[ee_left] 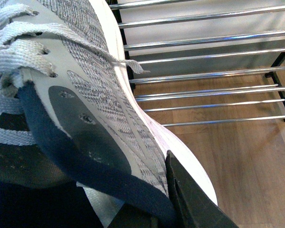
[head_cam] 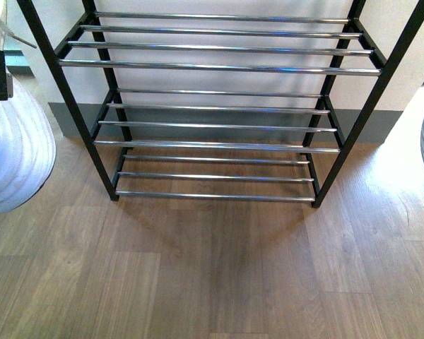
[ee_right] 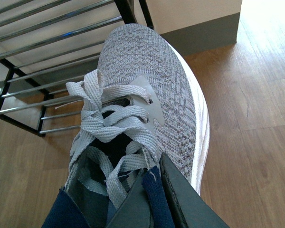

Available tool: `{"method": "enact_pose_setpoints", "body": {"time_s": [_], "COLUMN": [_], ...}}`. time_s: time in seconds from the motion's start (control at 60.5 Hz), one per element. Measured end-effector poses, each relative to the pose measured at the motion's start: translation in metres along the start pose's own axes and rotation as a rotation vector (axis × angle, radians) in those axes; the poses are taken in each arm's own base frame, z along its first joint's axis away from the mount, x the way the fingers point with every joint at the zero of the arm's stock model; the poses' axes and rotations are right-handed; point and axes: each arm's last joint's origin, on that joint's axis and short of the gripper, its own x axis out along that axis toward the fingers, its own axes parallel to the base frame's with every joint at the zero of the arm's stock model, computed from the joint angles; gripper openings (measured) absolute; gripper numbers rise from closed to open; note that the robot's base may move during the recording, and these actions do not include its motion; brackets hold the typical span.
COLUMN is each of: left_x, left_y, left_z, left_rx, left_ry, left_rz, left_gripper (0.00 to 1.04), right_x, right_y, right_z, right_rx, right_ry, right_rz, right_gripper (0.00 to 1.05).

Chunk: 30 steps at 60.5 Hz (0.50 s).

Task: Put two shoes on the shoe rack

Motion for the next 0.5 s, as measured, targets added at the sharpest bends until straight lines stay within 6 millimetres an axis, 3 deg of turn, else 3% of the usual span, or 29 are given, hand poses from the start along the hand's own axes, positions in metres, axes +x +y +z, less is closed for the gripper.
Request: {"method": "enact_pose_setpoints", "body": {"time_s": [0.496], "left_x": [0.0002], "left_y": [0.0001], "left_z": [-0.0018], "left_rx": [0.002], "left_ry": [0.005], "left_rz": [0.000], "left_gripper": [0.02], "right_x": [0.0001], "right_y": [-0.0001], "right_z": [-0.0003], "right_rx": [0.000], "right_ry": [0.001], "right_rz": [-0.001], "right_gripper": [0.01]}}
